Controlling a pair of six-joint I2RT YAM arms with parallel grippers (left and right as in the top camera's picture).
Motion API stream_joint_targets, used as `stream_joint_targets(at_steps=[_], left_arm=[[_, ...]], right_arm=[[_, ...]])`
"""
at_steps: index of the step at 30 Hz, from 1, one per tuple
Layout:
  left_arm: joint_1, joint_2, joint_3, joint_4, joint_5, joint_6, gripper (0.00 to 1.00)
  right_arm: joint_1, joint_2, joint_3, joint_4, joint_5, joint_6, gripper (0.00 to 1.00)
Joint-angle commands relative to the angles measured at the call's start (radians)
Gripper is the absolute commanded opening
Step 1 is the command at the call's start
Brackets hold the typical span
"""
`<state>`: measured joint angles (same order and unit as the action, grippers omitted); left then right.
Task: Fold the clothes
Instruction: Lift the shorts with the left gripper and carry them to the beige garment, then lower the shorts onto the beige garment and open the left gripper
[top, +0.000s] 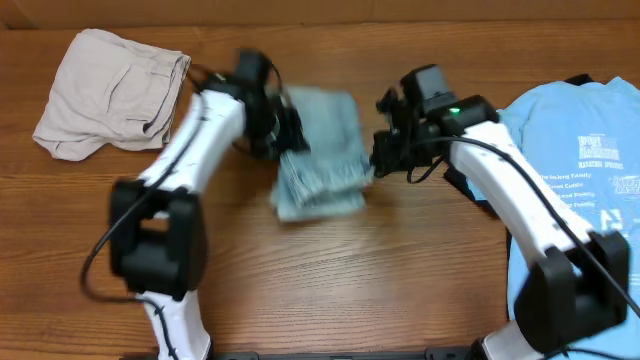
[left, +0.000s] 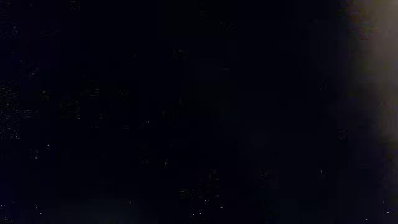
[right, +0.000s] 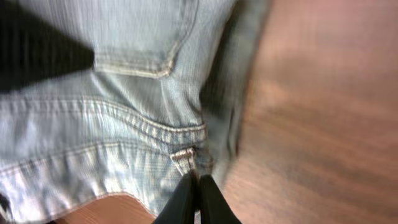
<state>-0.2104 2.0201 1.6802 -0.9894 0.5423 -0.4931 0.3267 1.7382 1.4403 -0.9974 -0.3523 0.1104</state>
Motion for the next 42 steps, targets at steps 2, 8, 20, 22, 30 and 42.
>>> stream_joint_targets(at_steps=[2, 8, 20, 22, 30, 42], left_arm=[[0.196, -0.110, 0.187, 0.019, -0.096, 0.027, 0.04], [0.407, -0.100, 0.228, 0.173, -0.071, -0.093, 0.04], [0.559, -0.063, 0.228, 0.251, 0.022, -0.046, 0.04], [0.559, -0.063, 0.228, 0.302, 0.024, -0.056, 0.04], [0.592, -0.063, 0.228, 0.618, -0.050, -0.241, 0.04], [0.600, 0.106, 0.226, 0.828, -0.023, -0.347, 0.04]], right_arm=[[-0.042, -0.055, 0.015, -0.029, 0.061, -0.005, 0.04], [-0.041, -0.054, 0.014, -0.079, 0.056, -0.005, 0.05], [-0.041, -0.054, 0.014, -0.018, -0.177, -0.114, 0.77], [-0.041, -0.054, 0.014, -0.021, -0.177, -0.114, 0.78], [-0.040, -0.054, 0.014, -0.060, -0.177, -0.114, 0.80], [-0.040, -0.054, 0.014, -0.087, -0.177, -0.111, 0.80]])
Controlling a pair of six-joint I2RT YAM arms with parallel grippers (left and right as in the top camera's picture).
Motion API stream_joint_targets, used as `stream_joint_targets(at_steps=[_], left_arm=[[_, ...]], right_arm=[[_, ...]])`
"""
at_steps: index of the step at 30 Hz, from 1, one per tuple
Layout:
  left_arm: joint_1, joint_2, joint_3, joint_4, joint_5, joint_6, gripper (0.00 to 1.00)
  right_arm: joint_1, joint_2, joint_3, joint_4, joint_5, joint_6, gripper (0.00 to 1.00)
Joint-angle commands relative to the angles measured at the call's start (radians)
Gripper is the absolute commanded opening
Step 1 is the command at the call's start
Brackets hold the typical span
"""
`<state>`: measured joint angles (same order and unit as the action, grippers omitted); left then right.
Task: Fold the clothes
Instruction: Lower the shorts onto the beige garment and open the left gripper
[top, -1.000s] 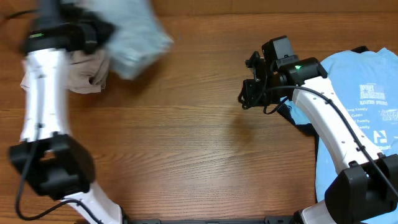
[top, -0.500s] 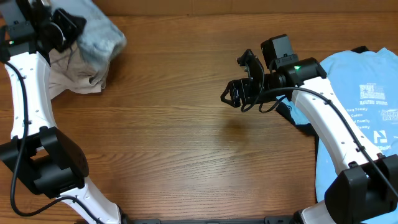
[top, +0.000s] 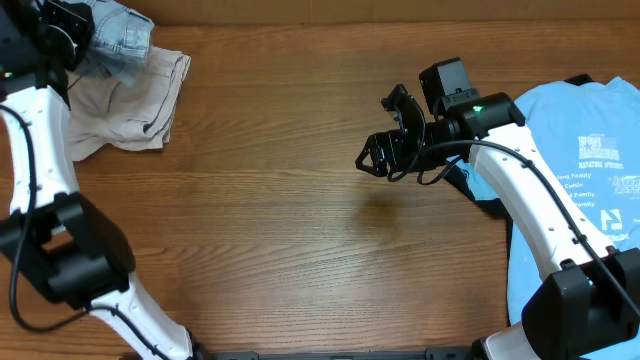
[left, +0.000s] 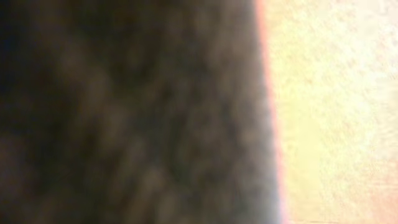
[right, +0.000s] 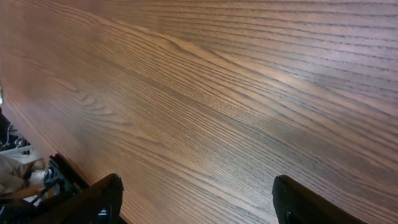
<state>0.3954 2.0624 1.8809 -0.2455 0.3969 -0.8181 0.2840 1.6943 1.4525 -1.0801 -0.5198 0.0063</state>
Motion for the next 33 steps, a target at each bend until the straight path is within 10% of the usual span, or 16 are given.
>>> stream_joint_targets(at_steps=[1, 12, 23, 33], left_arm=[[-0.005, 0.087, 0.025, 0.138, 0.166, -0.037, 0.04], [-0.035, 0.204, 0.026, 0.475, 0.354, -0.124, 0.04], [0.055, 0.204, 0.026, 0.029, 0.207, 0.073, 0.08], [0.156, 0.190, 0.030, -0.047, 0.355, 0.143, 0.18]], right_arm=[[0.003, -0.010, 0.002, -0.008, -0.010, -0.006, 0.80], [0.003, -0.010, 0.002, -0.026, -0.010, -0.002, 0.80], [0.003, -0.010, 0.002, -0.029, -0.010, 0.024, 0.80], [0.003, -0.010, 0.002, -0.029, -0.010, 0.023, 0.80]])
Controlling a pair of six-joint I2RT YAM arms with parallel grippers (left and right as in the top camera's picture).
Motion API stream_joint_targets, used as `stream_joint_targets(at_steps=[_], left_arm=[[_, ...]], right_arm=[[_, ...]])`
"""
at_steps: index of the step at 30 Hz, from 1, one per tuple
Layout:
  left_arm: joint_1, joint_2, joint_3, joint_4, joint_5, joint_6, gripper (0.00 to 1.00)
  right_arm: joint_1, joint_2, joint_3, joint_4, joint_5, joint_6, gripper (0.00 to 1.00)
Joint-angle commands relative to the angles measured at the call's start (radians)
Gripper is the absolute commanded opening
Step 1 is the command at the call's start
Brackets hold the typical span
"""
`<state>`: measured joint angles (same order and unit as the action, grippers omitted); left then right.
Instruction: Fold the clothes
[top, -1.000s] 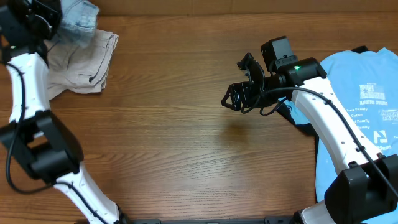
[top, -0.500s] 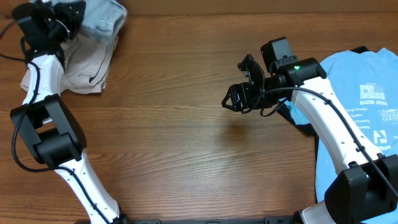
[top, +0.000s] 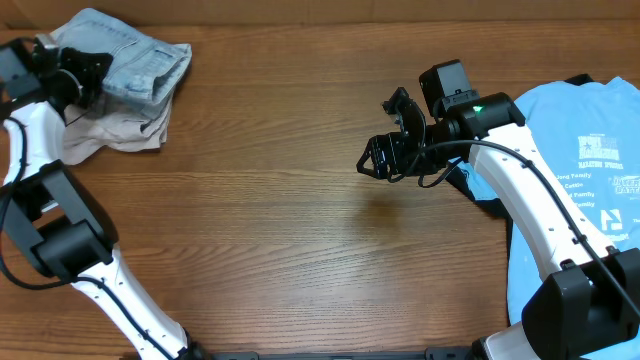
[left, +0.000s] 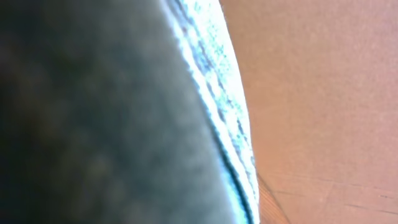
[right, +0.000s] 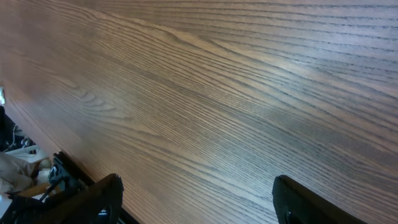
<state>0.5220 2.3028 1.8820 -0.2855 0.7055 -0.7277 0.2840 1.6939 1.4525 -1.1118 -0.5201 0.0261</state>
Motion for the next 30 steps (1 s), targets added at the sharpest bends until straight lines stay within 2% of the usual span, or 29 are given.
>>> stream_joint_targets(at_steps=[1, 3, 4, 5, 8, 11, 16, 17, 20, 21, 22, 23, 24, 27, 30], left_arm=[[0.034, -0.051, 0.029, -0.031, 0.041, 0.056, 0.22], [0.035, -0.051, 0.029, -0.083, 0.016, 0.079, 0.34], [0.035, -0.051, 0.029, -0.110, 0.007, 0.096, 0.56], [0.035, -0.052, 0.029, -0.136, 0.010, 0.113, 0.69], [0.037, -0.068, 0.029, -0.232, 0.016, 0.156, 0.80], [0.045, -0.123, 0.029, -0.332, -0.046, 0.201, 0.87], [0.047, -0.280, 0.029, -0.471, -0.187, 0.273, 0.89], [0.046, -0.310, 0.029, -0.487, -0.210, 0.290, 0.88], [0.023, -0.372, 0.029, -0.498, -0.301, 0.322, 0.75], [0.008, -0.378, 0.029, -0.487, -0.343, 0.325, 0.61], [-0.006, -0.378, 0.028, -0.472, -0.381, 0.325, 0.36], [-0.023, -0.370, 0.026, -0.452, -0.422, 0.328, 0.17], [-0.040, -0.358, 0.024, -0.432, -0.455, 0.343, 0.04], [-0.088, -0.288, 0.023, -0.390, -0.487, 0.409, 0.04], [-0.109, -0.187, 0.023, -0.377, -0.486, 0.414, 0.04]], right_arm=[[0.003, -0.010, 0.002, 0.002, -0.009, 0.003, 0.80], [0.003, -0.010, 0.002, 0.002, -0.009, 0.003, 0.80], [0.003, -0.010, 0.002, 0.002, -0.009, 0.003, 0.80], [0.003, -0.010, 0.002, 0.002, -0.009, 0.003, 0.80], [0.003, -0.010, 0.002, 0.002, -0.009, 0.003, 0.80], [0.003, -0.010, 0.002, -0.002, -0.009, 0.003, 0.80], [0.003, -0.010, 0.002, 0.000, -0.008, 0.003, 0.80], [0.003, -0.010, 0.002, 0.002, -0.008, 0.003, 0.80], [0.003, -0.010, 0.002, 0.007, -0.008, 0.003, 0.80], [0.003, -0.010, 0.002, 0.011, -0.008, 0.003, 0.80], [0.003, -0.010, 0.002, 0.017, -0.008, 0.003, 0.80], [0.003, -0.010, 0.002, 0.023, -0.008, 0.003, 0.81], [0.003, -0.010, 0.002, 0.028, -0.009, 0.004, 0.81], [0.003, -0.010, 0.002, 0.027, -0.009, 0.004, 0.81], [0.003, -0.010, 0.002, 0.013, -0.010, 0.008, 0.80]])
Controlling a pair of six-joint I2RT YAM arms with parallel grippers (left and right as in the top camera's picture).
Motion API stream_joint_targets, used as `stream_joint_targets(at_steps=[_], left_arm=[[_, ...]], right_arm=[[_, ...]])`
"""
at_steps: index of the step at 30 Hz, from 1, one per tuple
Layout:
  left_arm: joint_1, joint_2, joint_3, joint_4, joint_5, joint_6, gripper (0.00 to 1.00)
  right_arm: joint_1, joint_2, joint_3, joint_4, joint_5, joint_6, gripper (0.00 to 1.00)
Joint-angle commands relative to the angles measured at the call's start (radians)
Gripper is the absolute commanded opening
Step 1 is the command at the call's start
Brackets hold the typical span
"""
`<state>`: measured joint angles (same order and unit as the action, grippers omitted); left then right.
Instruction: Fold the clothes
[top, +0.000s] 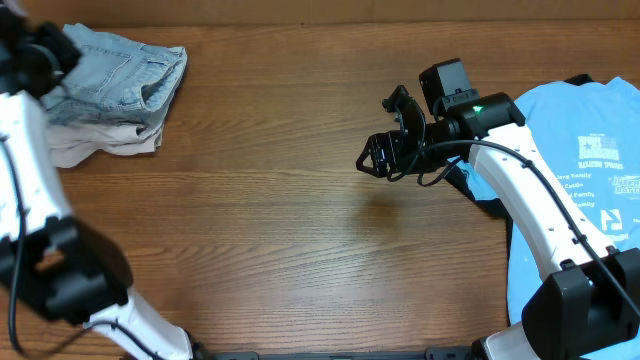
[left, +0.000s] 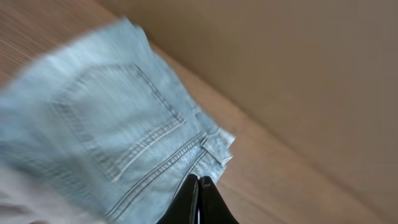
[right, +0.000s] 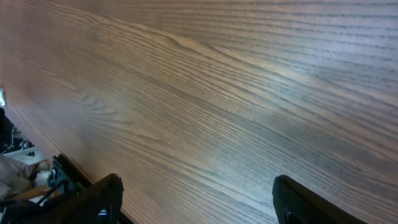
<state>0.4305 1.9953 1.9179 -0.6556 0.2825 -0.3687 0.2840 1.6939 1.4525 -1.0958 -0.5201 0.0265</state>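
The folded light-blue denim shorts (top: 125, 70) lie at the table's far left corner, on top of a beige garment (top: 95, 140). In the left wrist view the shorts (left: 106, 130) show a back pocket. My left gripper (left: 199, 186) is shut just above their edge, with no cloth seen between its fingers; in the overhead view it (top: 45, 50) sits at the pile's left side. My right gripper (top: 385, 155) hangs open over bare wood at the table's middle, its fingers (right: 93, 199) wide apart. A light-blue printed T-shirt (top: 580, 170) lies at the right.
The brown wooden table (top: 300, 260) runs from the pile to the T-shirt. A cardboard-coloured wall (left: 298, 74) stands right behind the table's far edge. The right arm's base stands on the T-shirt's near side.
My left gripper has drawn back from the denim shorts toward the left. The shorts now lie flatter on the beige garment. The right arm has not moved.
First both grippers were at the folded shorts in the table's middle, the right one shut on their edge. Then the left arm held them over the beige garment at far left and the right gripper stood open. Later they lay on the beige pile, where they remain.
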Motion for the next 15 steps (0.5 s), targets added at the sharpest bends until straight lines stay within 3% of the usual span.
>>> stream_joint_targets(at_steps=[1, 6, 10, 15], left_arm=[[-0.019, 0.153, -0.013, -0.016, -0.056, 0.058, 0.04], [-0.019, 0.257, -0.013, -0.144, -0.051, 0.108, 0.04], [-0.019, 0.259, 0.002, -0.206, -0.057, 0.123, 0.13], [-0.027, 0.198, 0.160, -0.350, 0.004, 0.235, 0.18]], right_arm=[[0.003, -0.010, 0.002, -0.007, -0.010, 0.010, 0.80], [0.003, -0.010, 0.002, -0.005, -0.010, 0.035, 0.80], [0.003, -0.010, 0.002, 0.026, -0.024, 0.041, 0.80], [0.003, -0.020, 0.003, 0.074, -0.024, 0.042, 0.78]])
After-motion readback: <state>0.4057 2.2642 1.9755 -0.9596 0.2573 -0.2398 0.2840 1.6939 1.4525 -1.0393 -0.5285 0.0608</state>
